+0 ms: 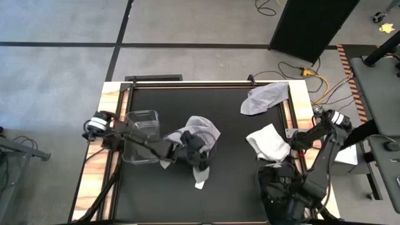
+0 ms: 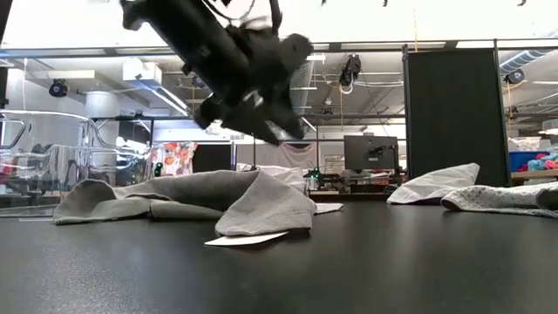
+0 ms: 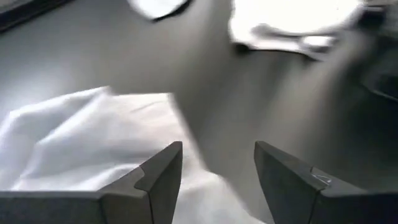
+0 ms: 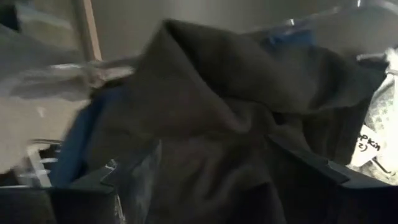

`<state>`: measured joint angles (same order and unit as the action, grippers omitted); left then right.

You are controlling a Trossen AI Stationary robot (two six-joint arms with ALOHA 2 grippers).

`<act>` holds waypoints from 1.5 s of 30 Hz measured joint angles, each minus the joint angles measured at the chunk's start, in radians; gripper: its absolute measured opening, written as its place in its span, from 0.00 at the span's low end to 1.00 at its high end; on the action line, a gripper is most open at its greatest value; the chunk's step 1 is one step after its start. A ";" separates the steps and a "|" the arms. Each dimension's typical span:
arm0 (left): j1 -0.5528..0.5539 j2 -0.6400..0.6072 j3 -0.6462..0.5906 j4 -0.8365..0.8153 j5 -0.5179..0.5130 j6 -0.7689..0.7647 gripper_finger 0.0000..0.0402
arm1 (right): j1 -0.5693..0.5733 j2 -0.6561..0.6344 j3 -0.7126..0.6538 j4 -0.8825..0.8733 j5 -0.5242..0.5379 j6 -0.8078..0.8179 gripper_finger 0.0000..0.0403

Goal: Sort towels by color in basket
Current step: Put the bottom gray towel into the top transparent bin

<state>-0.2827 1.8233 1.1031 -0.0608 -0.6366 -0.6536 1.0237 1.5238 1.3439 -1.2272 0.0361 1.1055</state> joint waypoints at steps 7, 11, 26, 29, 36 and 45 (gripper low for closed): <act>0.107 0.019 0.082 -0.314 0.049 -0.196 0.52 | 0.059 -0.002 0.084 -0.024 0.161 -0.006 0.68; 0.137 0.063 0.096 -0.315 0.132 -0.239 0.59 | 0.075 -0.003 0.110 -0.039 0.248 -0.010 0.68; 0.200 0.261 0.149 -0.339 0.181 -0.272 0.63 | 0.074 -0.003 0.124 -0.051 0.354 -0.042 0.61; 0.196 0.284 0.156 -0.342 0.150 -0.273 0.57 | 0.074 -0.003 0.124 -0.051 0.406 -0.052 0.59; 0.196 0.296 0.154 -0.342 0.111 -0.270 0.25 | 0.073 -0.003 0.124 -0.047 0.520 -0.071 0.56; 0.162 0.269 0.249 -0.474 0.052 -0.135 0.03 | 0.052 -0.003 0.124 -0.047 0.550 -0.091 0.56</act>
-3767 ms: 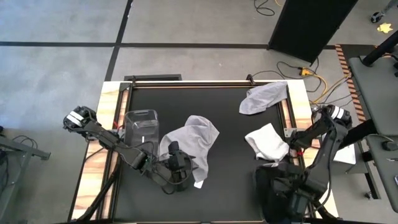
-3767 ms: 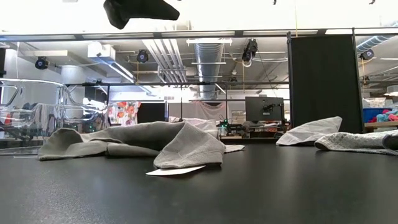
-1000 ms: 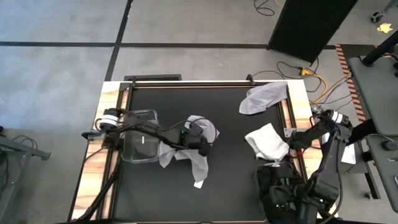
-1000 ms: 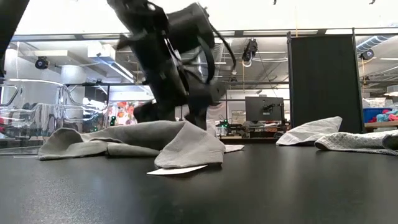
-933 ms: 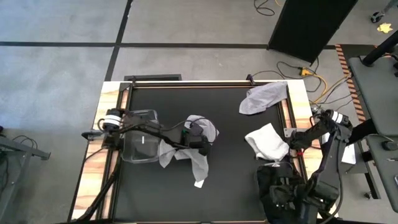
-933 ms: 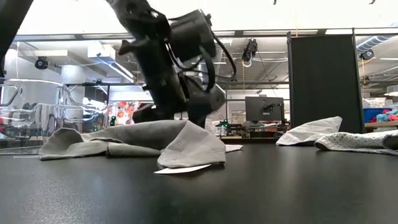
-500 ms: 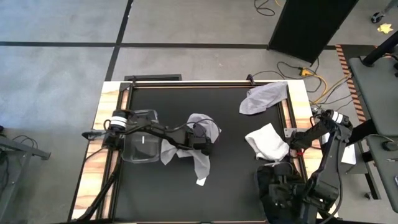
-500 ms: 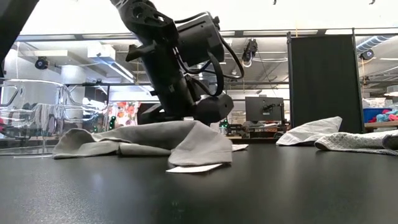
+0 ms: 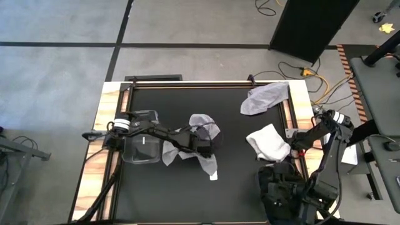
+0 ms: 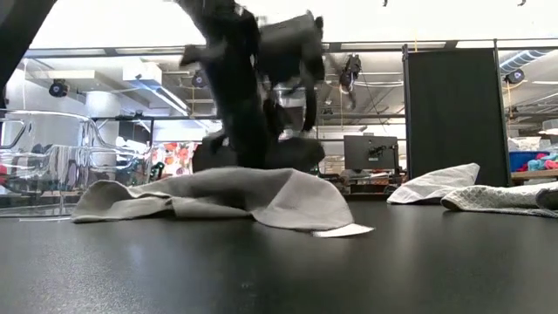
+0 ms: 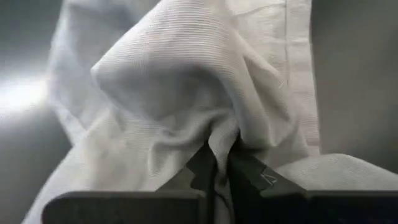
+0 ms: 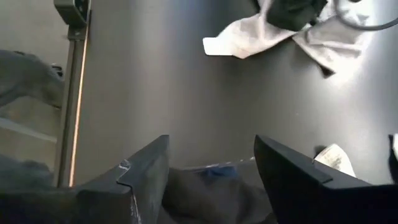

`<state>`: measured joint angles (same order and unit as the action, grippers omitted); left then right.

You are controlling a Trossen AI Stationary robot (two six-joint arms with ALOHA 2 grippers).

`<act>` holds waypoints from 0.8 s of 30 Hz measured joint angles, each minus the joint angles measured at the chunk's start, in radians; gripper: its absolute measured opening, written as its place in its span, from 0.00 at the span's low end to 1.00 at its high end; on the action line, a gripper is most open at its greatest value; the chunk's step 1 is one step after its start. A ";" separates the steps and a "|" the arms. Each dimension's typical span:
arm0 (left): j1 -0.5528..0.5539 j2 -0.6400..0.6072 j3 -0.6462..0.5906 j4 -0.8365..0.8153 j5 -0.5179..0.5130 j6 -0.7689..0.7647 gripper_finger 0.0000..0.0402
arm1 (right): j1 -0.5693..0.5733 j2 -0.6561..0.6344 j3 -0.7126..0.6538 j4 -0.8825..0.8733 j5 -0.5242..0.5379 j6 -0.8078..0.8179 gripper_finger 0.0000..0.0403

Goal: Sort towels by color in basket
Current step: Put the bottom gray towel into the top transparent bin

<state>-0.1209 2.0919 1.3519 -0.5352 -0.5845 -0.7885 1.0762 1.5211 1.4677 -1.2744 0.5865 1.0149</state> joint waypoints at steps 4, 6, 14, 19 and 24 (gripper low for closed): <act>-0.044 -0.023 0.113 -0.163 -0.135 0.041 0.01 | -0.014 0.000 0.000 -0.001 0.036 -0.008 0.55; -0.064 -0.043 0.169 -0.274 -0.231 0.052 0.01 | -0.023 0.000 0.000 0.000 0.064 -0.008 0.54; -0.187 -0.196 0.235 -0.585 -0.563 -0.044 0.01 | -0.079 0.000 0.000 0.007 0.150 -0.006 0.54; -0.310 -0.339 0.230 -0.822 -0.771 -0.255 0.00 | -0.099 0.002 -0.003 0.027 0.151 0.007 0.52; -0.444 -0.470 0.222 -1.034 -0.821 -0.447 0.00 | -0.095 0.018 -0.011 0.085 0.150 0.007 0.50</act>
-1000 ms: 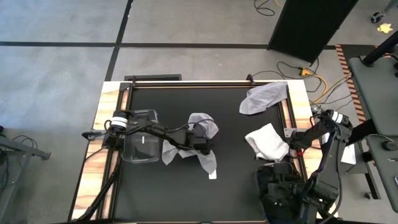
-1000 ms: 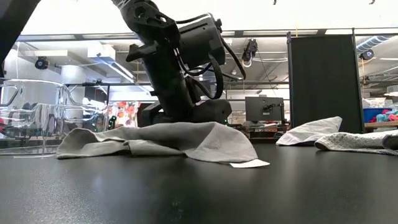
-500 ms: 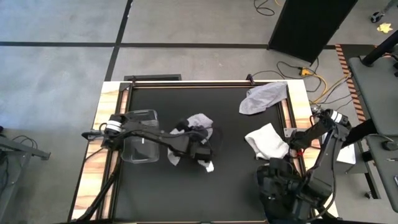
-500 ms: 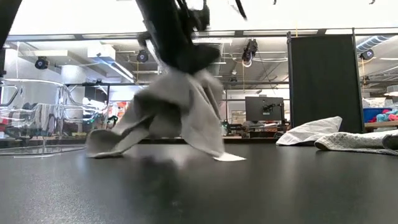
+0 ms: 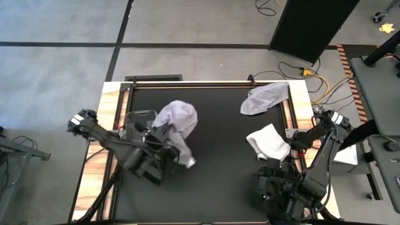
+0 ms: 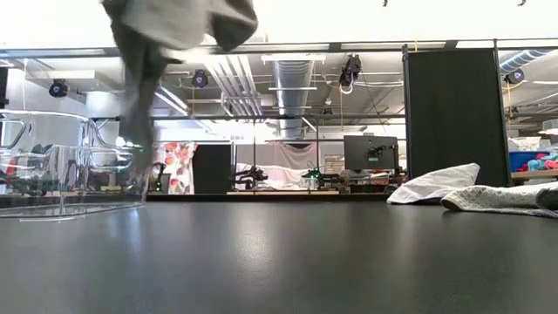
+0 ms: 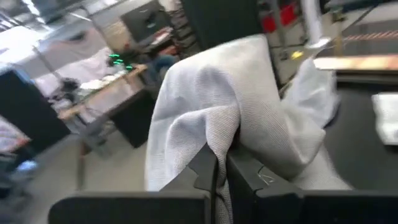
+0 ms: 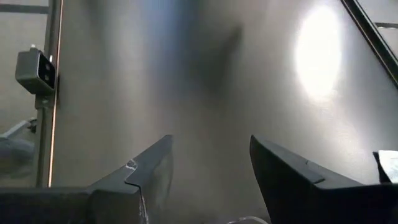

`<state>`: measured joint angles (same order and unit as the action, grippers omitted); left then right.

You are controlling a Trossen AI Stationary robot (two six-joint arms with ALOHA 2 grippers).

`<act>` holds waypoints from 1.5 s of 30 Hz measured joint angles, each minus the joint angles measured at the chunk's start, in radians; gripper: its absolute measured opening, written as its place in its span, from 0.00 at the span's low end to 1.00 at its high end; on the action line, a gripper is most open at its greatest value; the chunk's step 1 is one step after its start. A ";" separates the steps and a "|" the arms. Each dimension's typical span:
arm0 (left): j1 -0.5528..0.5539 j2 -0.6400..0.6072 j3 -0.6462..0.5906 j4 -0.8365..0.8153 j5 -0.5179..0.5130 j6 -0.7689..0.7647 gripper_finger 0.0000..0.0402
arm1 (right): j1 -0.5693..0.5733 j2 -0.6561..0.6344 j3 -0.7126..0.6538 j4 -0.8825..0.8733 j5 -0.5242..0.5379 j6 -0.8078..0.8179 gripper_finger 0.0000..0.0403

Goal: Sort towels by color in basket
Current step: Put the bottom gray towel into the top transparent bin

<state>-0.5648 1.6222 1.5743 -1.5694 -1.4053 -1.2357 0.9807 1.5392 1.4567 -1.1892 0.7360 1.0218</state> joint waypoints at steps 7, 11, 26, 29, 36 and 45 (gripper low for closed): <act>-0.058 -0.154 -0.068 0.001 0.180 0.151 0.00 | 0.009 0.049 -0.002 0.021 -0.003 -0.028 0.48; -0.061 -0.254 -0.107 -0.001 0.195 0.180 0.00 | 0.009 0.076 -0.002 0.021 -0.009 -0.029 0.47; -0.060 -0.681 -0.384 0.001 0.296 0.095 0.00 | -0.004 0.125 -0.002 0.021 -0.001 -0.050 0.45; -0.059 -0.724 -0.476 0.005 0.280 -0.003 0.00 | -0.010 0.125 -0.002 0.026 0.000 -0.050 0.44; -0.059 -0.747 -0.646 0.011 0.314 -0.118 0.00 | -0.019 0.125 -0.002 0.029 0.000 -0.047 0.42; -0.059 -0.713 -0.723 0.025 0.641 -0.161 0.00 | -0.019 0.125 -0.002 0.047 0.000 -0.056 0.39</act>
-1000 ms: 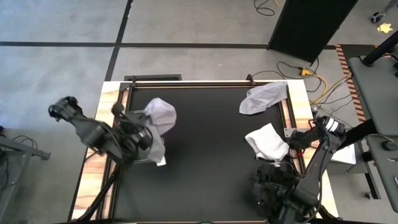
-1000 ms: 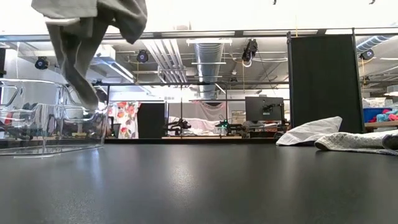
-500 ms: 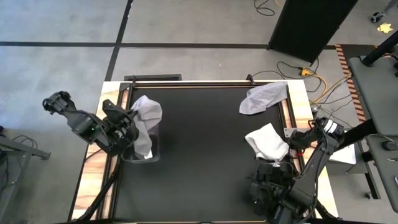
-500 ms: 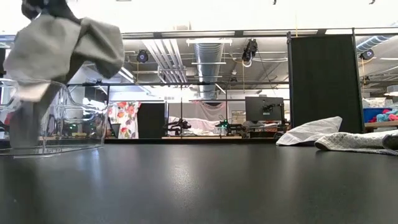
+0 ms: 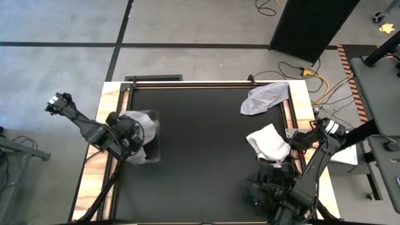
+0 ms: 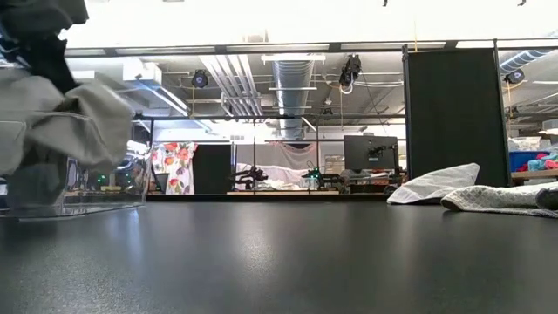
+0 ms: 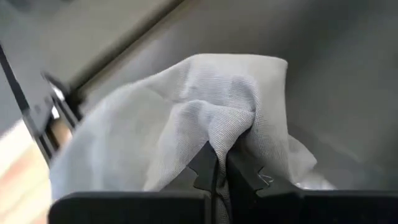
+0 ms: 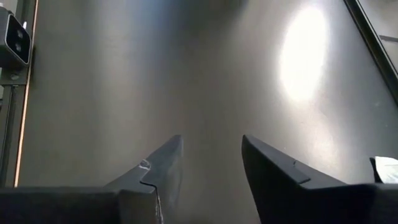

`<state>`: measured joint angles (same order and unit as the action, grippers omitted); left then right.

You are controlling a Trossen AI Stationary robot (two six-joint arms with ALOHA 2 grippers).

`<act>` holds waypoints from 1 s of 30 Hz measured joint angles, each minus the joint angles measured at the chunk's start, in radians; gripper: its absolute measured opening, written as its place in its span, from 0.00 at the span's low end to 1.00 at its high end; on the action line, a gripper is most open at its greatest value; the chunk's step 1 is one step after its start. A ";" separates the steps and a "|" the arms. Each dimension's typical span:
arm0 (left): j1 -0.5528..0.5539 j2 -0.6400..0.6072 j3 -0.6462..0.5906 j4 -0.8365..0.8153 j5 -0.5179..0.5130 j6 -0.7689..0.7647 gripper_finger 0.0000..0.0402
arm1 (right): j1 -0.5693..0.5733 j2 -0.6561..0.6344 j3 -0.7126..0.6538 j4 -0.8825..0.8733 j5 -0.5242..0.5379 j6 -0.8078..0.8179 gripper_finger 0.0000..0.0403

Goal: Sort towels by color in basket
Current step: Put the bottom gray towel into the top transparent bin

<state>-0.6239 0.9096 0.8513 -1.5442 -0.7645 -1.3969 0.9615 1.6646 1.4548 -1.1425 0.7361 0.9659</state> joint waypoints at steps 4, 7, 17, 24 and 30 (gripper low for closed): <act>0.000 0.026 -0.002 0.006 0.103 -0.032 0.00 | 0.000 0.000 0.000 0.002 0.000 -0.001 0.37; 0.003 0.055 -0.005 0.012 0.136 -0.051 0.00 | 0.000 0.000 0.000 0.006 0.000 0.000 0.36; 0.077 0.176 -0.008 0.254 0.206 0.172 0.00 | 0.000 0.000 0.000 0.034 -0.002 -0.011 0.33; 0.166 0.220 -0.009 0.411 0.285 0.431 0.00 | 0.000 0.000 0.000 0.034 -0.002 -0.011 0.32; 0.243 0.245 -0.009 0.474 0.468 0.781 0.00 | 0.000 0.000 0.000 0.034 -0.002 -0.034 0.34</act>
<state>-0.3809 1.1550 0.8425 -1.0702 -0.2966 -0.6156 0.9615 1.6646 1.4548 -1.1088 0.7341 0.9318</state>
